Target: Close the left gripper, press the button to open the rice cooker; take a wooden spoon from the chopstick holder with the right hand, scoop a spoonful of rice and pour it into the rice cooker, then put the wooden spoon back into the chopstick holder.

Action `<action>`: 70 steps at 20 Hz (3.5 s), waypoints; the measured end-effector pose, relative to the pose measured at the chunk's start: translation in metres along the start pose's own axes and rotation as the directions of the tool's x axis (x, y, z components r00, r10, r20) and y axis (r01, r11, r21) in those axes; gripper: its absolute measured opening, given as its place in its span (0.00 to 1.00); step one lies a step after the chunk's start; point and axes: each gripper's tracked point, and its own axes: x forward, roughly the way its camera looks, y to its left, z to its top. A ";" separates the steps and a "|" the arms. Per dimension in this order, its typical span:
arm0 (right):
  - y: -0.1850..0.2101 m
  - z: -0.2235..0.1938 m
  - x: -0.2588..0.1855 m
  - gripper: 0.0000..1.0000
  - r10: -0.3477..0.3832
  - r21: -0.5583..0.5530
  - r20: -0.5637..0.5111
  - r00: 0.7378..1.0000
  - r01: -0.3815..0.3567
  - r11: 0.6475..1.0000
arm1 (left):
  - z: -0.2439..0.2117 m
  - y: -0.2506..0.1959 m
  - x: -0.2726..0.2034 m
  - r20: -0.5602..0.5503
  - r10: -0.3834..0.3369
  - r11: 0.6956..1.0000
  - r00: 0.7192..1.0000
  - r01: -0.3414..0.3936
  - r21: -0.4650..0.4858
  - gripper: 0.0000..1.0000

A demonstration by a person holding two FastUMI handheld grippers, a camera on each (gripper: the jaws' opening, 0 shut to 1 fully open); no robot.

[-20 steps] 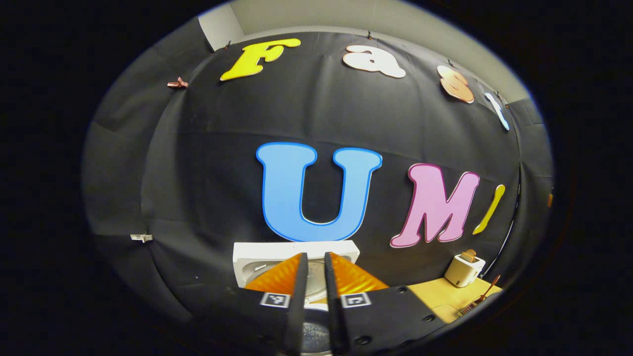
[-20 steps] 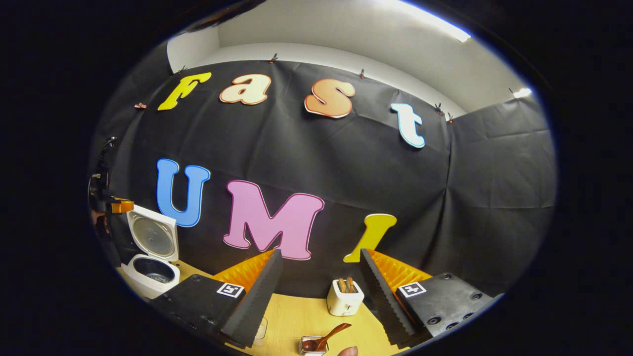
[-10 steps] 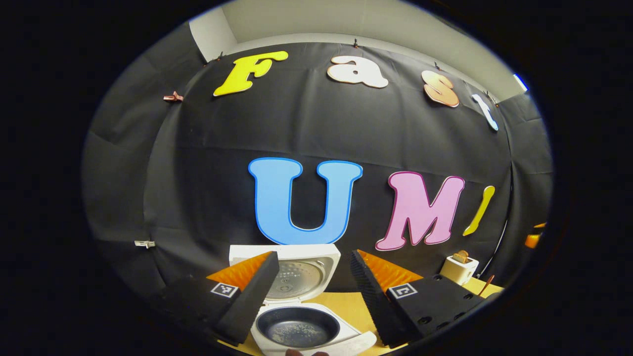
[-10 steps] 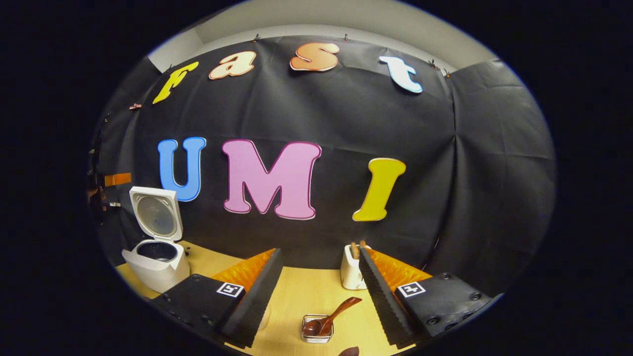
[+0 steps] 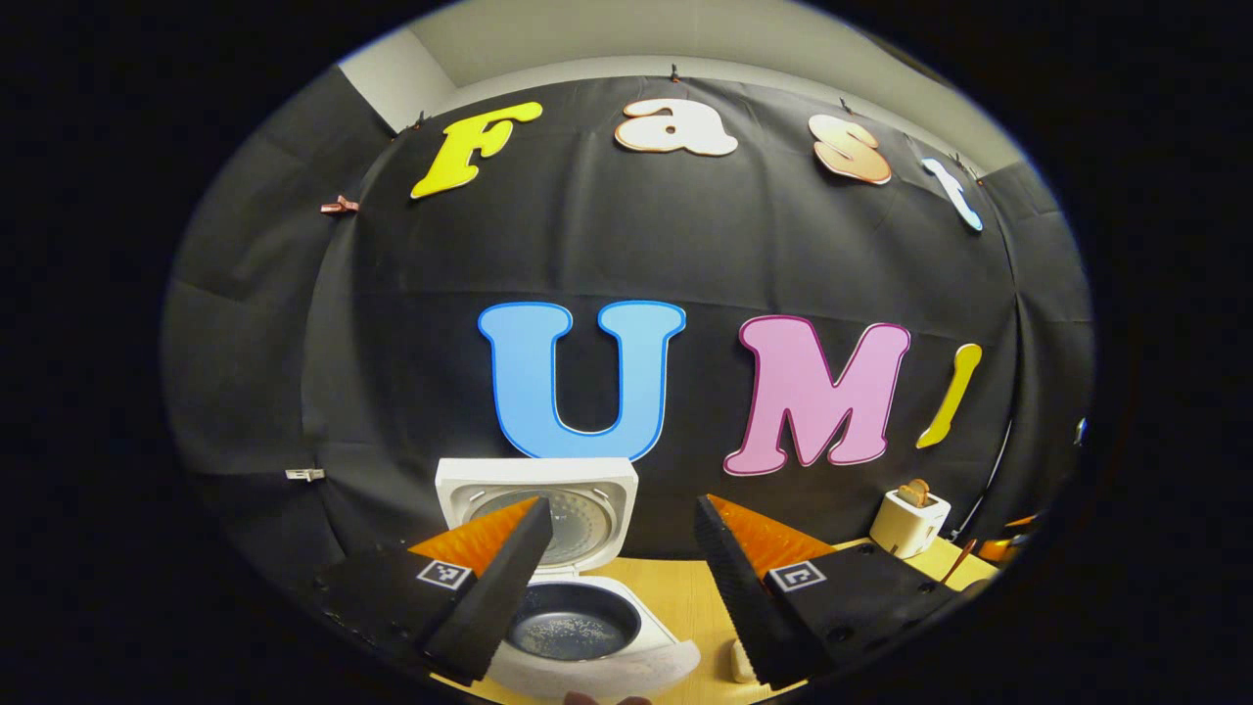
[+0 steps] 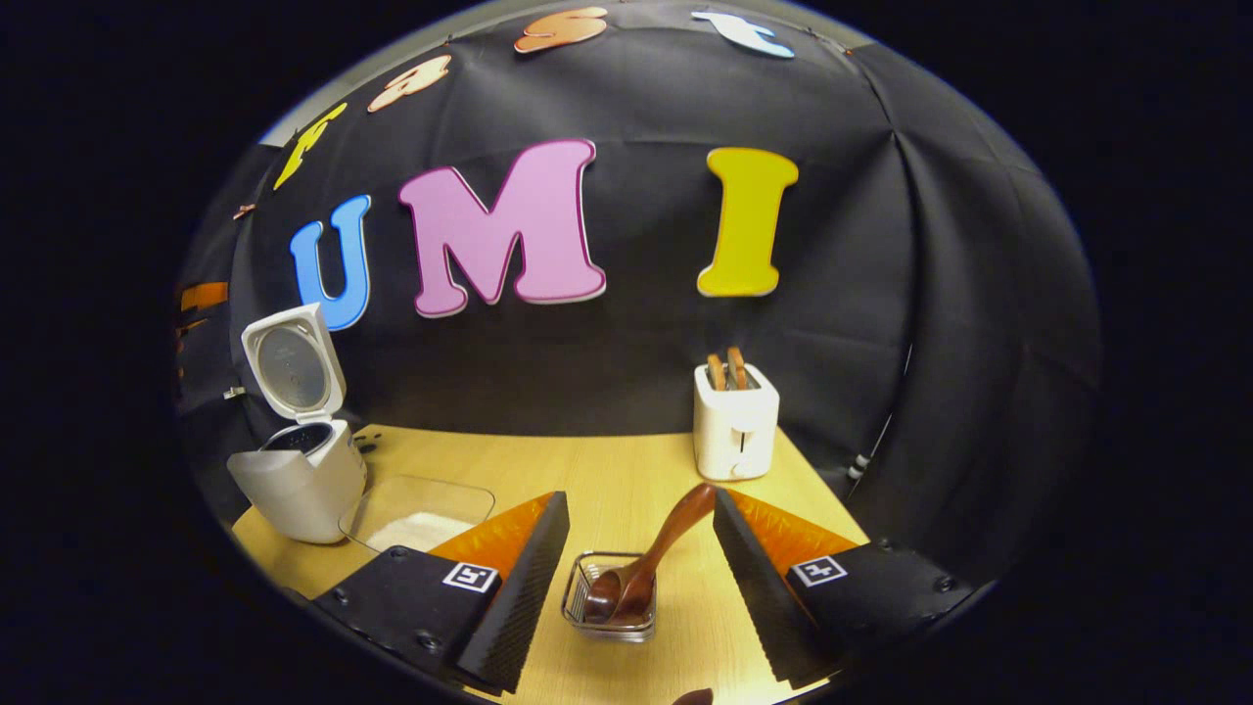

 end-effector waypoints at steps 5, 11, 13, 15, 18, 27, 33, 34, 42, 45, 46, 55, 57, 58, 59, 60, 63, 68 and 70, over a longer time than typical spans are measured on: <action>-0.013 -0.046 0.041 0.92 0.048 0.087 -0.088 0.995 -0.040 0.995 | -0.012 -0.008 -0.013 -0.046 0.060 0.998 0.997 -0.060 0.006 0.95; -0.010 -0.074 0.093 0.90 0.107 0.169 -0.132 0.985 -0.084 0.982 | -0.017 -0.001 -0.035 -0.089 0.138 0.990 0.986 -0.137 0.021 0.94; -0.004 -0.080 0.104 0.88 0.131 0.209 -0.144 0.981 -0.100 0.973 | -0.016 0.001 -0.041 -0.093 0.161 0.987 0.982 -0.158 0.038 0.94; 0.001 -0.082 0.114 0.86 0.148 0.240 -0.145 0.978 -0.111 0.964 | -0.017 0.004 -0.047 -0.100 0.175 0.984 0.979 -0.171 0.049 0.95; 0.005 -0.082 0.124 0.70 0.162 0.274 -0.148 0.976 -0.116 0.955 | -0.020 0.007 -0.053 -0.115 0.191 0.981 0.975 -0.187 0.049 0.95; 0.001 -0.071 0.123 0.24 0.146 0.322 -0.109 0.983 -0.104 0.941 | -0.023 0.017 -0.062 -0.127 0.190 0.982 0.974 -0.189 0.016 0.95; -0.005 -0.017 0.106 0.23 0.108 0.382 -0.009 0.994 -0.096 0.919 | -0.025 0.023 -0.057 -0.121 0.164 0.986 0.979 -0.166 -0.006 0.95; -0.005 -0.007 0.102 0.23 0.103 0.374 0.004 0.995 -0.097 0.922 | -0.026 0.024 -0.056 -0.120 0.157 0.987 0.980 -0.160 -0.011 0.95; 0.054 0.081 0.082 0.22 0.159 0.290 0.132 0.978 -0.192 0.938 | -0.035 0.048 -0.052 -0.120 0.132 0.990 0.984 -0.138 -0.042 0.95; 0.104 0.096 0.084 0.22 0.219 0.253 0.150 0.964 -0.251 0.934 | -0.036 0.061 -0.050 -0.111 0.131 0.989 0.985 -0.137 -0.049 0.95; 0.123 0.097 0.086 0.23 0.245 0.243 0.148 0.958 -0.275 0.930 | -0.035 0.066 -0.050 -0.108 0.131 0.989 0.985 -0.137 -0.052 0.95; 0.233 0.008 0.133 0.23 0.298 0.018 -0.036 0.954 -0.297 0.955 | -0.041 0.103 -0.043 -0.114 0.115 0.991 0.987 -0.122 -0.059 0.95; 0.243 -0.018 0.141 0.23 0.281 -0.037 -0.088 0.956 -0.285 0.958 | -0.046 0.108 -0.040 -0.118 0.106 0.992 0.987 -0.113 -0.051 0.94; 0.244 -0.029 0.144 0.23 0.264 -0.067 -0.111 0.958 -0.273 0.960 | -0.047 0.111 -0.037 -0.122 0.101 0.993 0.987 -0.108 -0.049 0.94; 0.244 -0.038 0.146 0.23 0.245 -0.103 -0.129 0.961 -0.259 0.960 | -0.050 0.113 -0.035 -0.125 0.095 0.994 0.988 -0.102 -0.050 0.94; 0.241 -0.046 0.149 0.23 0.218 -0.145 -0.141 0.966 -0.238 0.960 | -0.052 0.116 -0.032 -0.128 0.089 0.994 0.988 -0.097 -0.052 0.94; 0.241 -0.067 0.152 0.23 0.157 -0.251 -0.174 0.972 -0.198 0.947 | -0.058 0.125 -0.022 -0.130 0.080 0.996 0.988 -0.085 -0.032 0.94; 0.256 -0.099 0.154 0.23 0.105 -0.186 -0.246 0.963 -0.154 0.970 | -0.065 0.134 -0.006 -0.136 0.051 0.999 0.989 -0.053 -0.013 0.95; 0.274 -0.102 0.155 0.23 0.119 -0.097 -0.257 0.959 -0.148 0.984 | -0.068 0.140 -0.002 -0.137 0.049 0.999 0.989 -0.051 -0.013 0.94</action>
